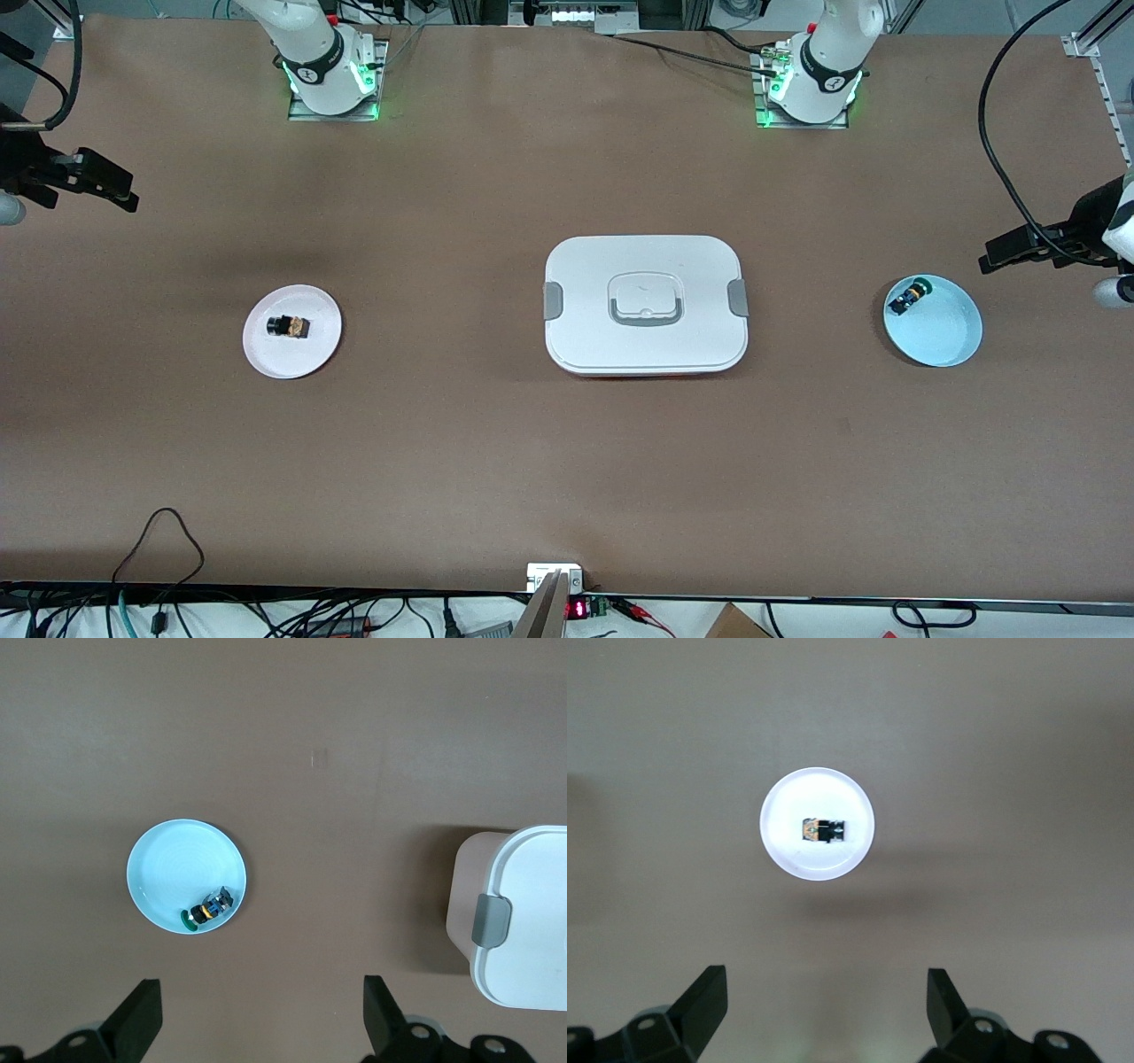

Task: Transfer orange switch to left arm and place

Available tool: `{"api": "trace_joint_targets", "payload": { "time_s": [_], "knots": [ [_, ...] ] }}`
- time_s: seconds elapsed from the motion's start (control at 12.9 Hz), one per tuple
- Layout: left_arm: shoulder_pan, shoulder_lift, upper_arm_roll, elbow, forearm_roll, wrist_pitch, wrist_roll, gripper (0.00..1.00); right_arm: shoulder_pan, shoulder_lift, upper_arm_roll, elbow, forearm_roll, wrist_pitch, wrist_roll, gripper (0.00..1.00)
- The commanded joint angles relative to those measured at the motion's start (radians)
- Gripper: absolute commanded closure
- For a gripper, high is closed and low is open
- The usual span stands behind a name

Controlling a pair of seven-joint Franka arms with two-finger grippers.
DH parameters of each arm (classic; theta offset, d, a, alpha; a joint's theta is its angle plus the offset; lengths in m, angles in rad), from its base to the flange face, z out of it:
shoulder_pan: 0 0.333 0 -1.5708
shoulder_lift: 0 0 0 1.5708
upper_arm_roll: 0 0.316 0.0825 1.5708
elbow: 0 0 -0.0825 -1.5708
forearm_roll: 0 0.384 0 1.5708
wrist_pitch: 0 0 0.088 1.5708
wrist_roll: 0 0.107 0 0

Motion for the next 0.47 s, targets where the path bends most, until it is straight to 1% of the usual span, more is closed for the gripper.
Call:
{"api": "trace_joint_targets", "payload": {
  "time_s": [0.0,0.16,0.39],
  "knots": [
    [-0.003,-0.005,0.001,0.002,0.006,0.0,0.0,0.0,-0.008,0.003,0.005,0.003,0.013,-0.009,-0.001,0.0],
    [-0.003,-0.005,0.001,0.002,0.006,0.0,0.0,0.0,0.0,0.025,0.008,0.002,0.012,-0.003,-0.001,0.0],
    [-0.003,-0.004,0.001,0.002,0.006,0.002,0.0,0.0,0.001,0.097,0.013,-0.005,0.012,0.036,0.015,0.0]
  ]
}}
